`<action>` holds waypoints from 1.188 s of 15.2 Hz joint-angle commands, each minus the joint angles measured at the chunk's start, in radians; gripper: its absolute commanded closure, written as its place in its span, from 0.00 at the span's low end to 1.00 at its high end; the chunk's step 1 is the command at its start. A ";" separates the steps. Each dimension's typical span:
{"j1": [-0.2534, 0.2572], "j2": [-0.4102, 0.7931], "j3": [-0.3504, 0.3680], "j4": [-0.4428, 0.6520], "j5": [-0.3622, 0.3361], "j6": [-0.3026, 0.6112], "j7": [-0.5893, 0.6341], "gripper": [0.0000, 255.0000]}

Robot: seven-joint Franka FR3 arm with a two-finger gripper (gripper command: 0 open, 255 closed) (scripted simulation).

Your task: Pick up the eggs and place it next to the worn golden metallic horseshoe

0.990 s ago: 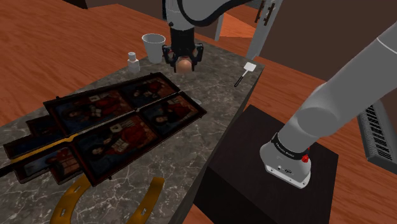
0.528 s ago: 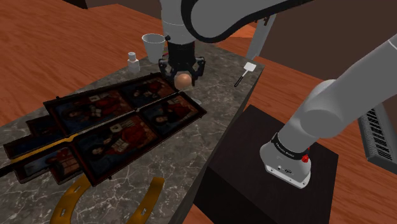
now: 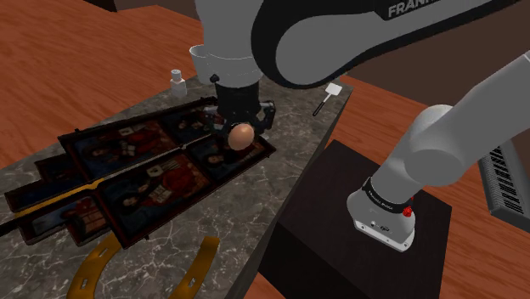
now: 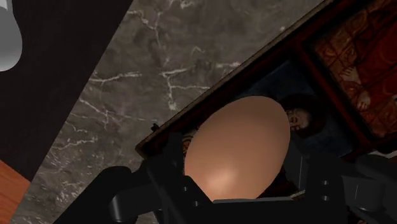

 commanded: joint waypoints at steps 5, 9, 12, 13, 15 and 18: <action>0.060 0.002 0.100 0.027 0.038 -0.024 0.145 1.00; 0.089 0.039 0.177 0.072 0.040 -0.037 0.256 1.00; 0.108 0.094 0.252 0.125 0.021 -0.046 0.365 1.00; 0.108 0.100 0.255 0.116 0.017 -0.033 0.369 1.00; 0.106 0.113 0.262 0.098 0.009 -0.005 0.377 1.00; 0.104 0.136 0.272 0.072 -0.006 0.036 0.392 1.00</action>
